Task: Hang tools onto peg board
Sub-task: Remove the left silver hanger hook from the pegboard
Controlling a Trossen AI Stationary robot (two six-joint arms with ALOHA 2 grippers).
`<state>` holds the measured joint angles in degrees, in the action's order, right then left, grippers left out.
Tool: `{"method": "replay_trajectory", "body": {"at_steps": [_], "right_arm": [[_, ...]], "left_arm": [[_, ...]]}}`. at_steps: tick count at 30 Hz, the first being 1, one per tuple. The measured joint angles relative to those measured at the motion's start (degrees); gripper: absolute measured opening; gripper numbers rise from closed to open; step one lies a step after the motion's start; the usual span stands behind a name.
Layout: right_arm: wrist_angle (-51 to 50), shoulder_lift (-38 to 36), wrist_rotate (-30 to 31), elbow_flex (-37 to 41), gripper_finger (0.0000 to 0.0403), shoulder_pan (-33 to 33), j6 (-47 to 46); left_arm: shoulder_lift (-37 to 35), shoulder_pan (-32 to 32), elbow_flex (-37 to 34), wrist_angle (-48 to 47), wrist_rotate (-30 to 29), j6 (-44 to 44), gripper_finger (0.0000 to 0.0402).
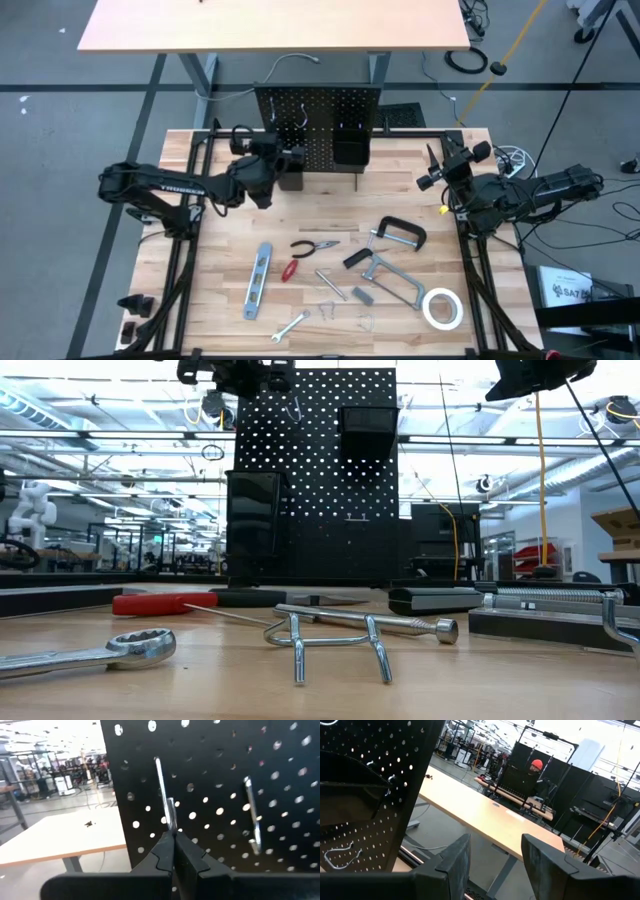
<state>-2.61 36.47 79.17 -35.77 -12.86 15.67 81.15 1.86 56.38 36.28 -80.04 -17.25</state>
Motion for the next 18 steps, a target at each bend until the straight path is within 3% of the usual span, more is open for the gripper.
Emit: {"method": "replay_trajectory", "body": {"at_steps": [18], "right_arm": [[-0.1,0.0,0.0,0.0,0.0167,0.0,-0.1]], "left_arm": [[-6.0,-4.7,0.0,1.0,-3.2,0.0,0.0007]]}}
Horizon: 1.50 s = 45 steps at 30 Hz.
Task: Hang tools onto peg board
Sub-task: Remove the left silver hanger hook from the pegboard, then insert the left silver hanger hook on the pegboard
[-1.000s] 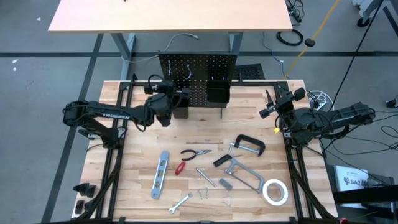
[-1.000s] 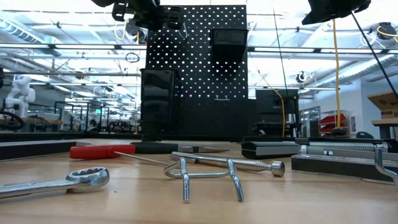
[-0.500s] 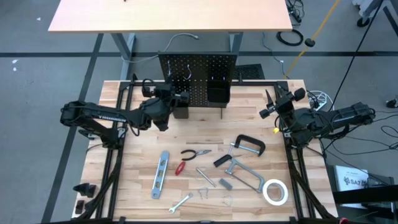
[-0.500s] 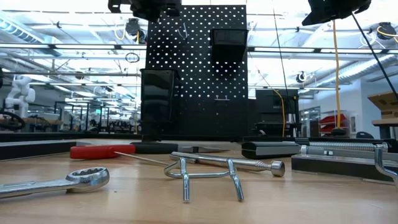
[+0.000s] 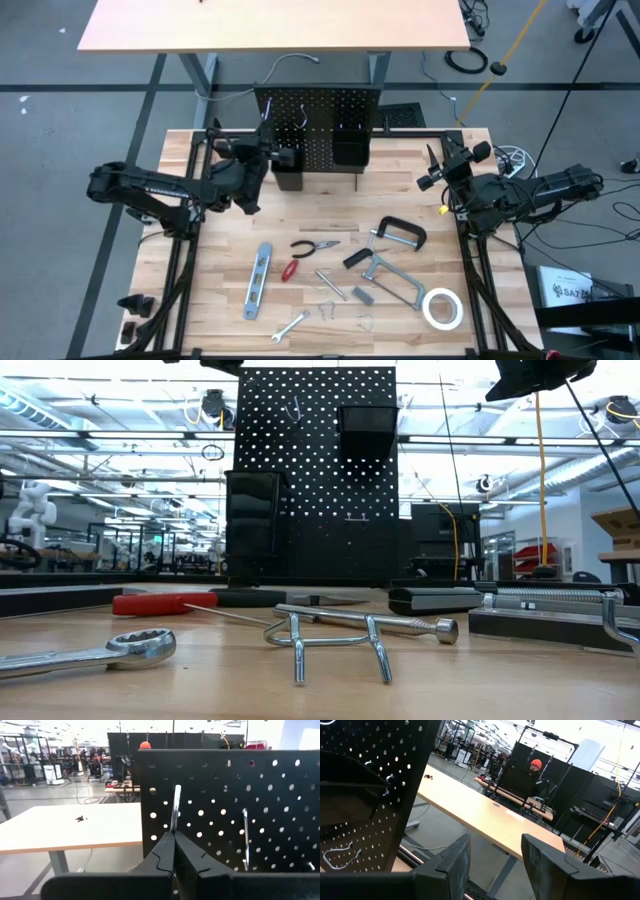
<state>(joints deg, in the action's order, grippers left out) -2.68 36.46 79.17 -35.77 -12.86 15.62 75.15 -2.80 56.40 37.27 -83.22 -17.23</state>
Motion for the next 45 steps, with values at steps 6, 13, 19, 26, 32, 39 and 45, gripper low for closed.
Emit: {"method": "replay_trajectory", "body": {"at_steps": [6,13,19,26,32,39,45], "right_arm": [[0.0,0.0,0.0,0.0,0.0167,0.0,0.0],[0.0,0.0,0.0,0.0,0.0167,0.0,0.0],[0.0,0.0,0.0,0.0,0.0167,0.0,0.0],[0.0,0.0,0.0,0.0,0.0167,0.0,0.0],[0.0,0.2,0.0,0.0,0.0167,0.0,-0.1],[0.0,0.2,0.0,0.0,0.0167,0.0,-0.2],[-0.5,0.3,0.0,0.0,0.0167,0.0,-0.1]], "left_arm": [[-2.0,0.0,0.0,0.0,0.3,0.3,0.0007],[-3.3,-0.5,0.0,0.5,3.4,0.4,0.0007],[-3.2,-1.6,0.0,-8.0,6.8,0.2,0.0008],[-3.2,-3.0,0.0,-25.3,8.6,-0.1,0.0025],[-2.7,-2.6,0.0,-30.6,11.2,0.3,0.0104],[-2.8,-0.3,0.0,-31.1,6.3,10.2,0.0193],[-2.8,5.2,0.0,-38.7,12.9,24.5,0.0210]]}}
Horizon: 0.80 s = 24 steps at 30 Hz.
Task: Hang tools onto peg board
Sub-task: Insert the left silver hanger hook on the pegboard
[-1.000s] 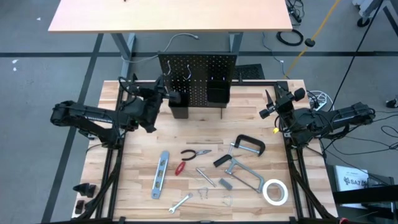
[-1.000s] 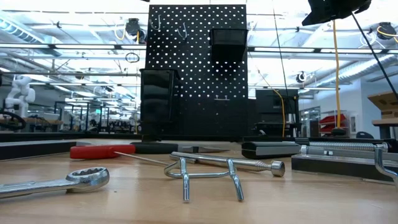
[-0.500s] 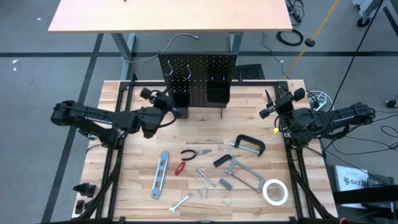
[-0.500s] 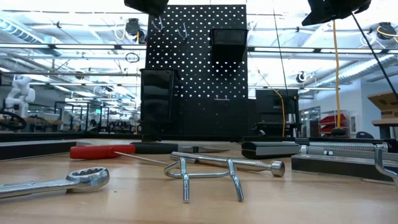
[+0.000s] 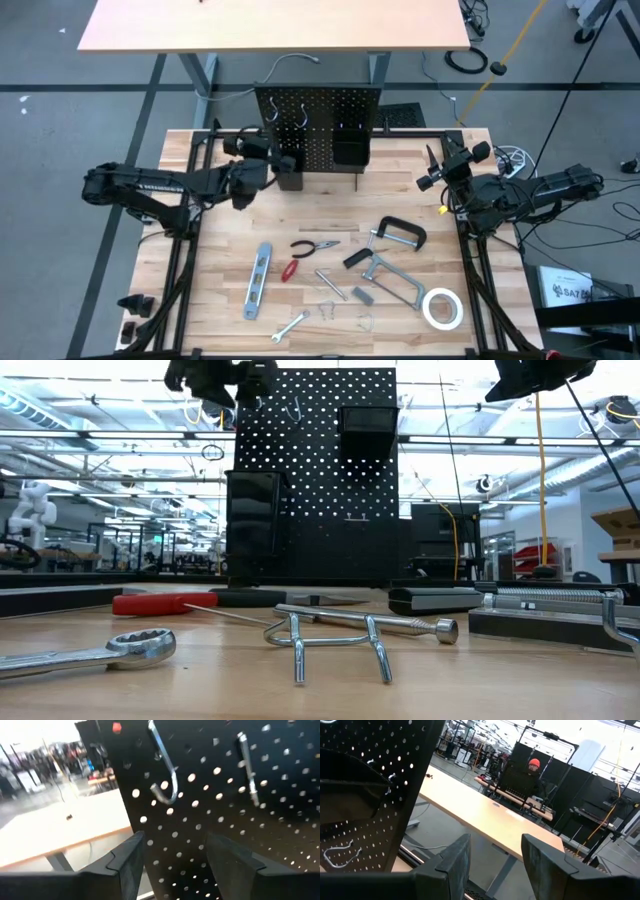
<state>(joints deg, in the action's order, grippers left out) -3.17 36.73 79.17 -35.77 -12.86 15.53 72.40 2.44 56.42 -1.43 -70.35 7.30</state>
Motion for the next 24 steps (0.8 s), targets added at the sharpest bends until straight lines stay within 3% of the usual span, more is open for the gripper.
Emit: {"method": "replay_trajectory", "body": {"at_steps": [4,11,18,24], "right_arm": [[0.0,0.0,0.0,0.0,0.0167,0.0,0.1],[-0.2,0.0,0.0,0.0,0.0167,0.0,0.1],[-1.5,0.0,0.0,0.0,0.0167,0.0,-0.3],[-1.5,0.0,-0.3,0.0,0.0167,0.0,-0.9]], "left_arm": [[0.0,2.6,-1.2,1.6,2.1,2.8,0.0211],[-0.1,4.8,-7.9,13.5,2.7,4.4,0.0210],[-0.2,3.5,-16.5,43.8,4.1,-11.2,0.0210],[-0.2,4.7,-17.1,51.0,9.3,-15.4,0.0210]]}}
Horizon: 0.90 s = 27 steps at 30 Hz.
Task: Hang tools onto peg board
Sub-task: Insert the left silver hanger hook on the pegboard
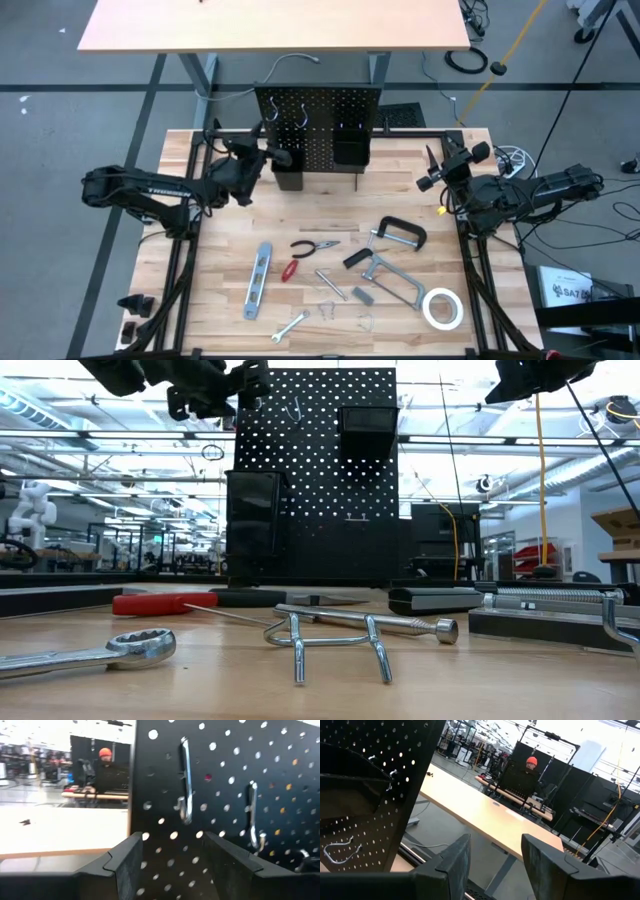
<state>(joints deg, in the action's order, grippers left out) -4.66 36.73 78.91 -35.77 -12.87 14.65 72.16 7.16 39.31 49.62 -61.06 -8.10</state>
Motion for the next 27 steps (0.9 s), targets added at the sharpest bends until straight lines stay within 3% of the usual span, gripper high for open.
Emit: {"method": "replay_trajectory", "body": {"at_steps": [22,27], "right_arm": [[0.0,0.0,-1.4,0.0,0.0167,0.0,-0.5],[0.1,0.0,-1.4,0.0,0.0167,0.0,-0.5]], "left_arm": [[0.0,2.9,0.1,6.0,4.5,0.3,0.0210],[0.0,2.9,0.1,6.0,4.5,0.3,0.0185]]}}
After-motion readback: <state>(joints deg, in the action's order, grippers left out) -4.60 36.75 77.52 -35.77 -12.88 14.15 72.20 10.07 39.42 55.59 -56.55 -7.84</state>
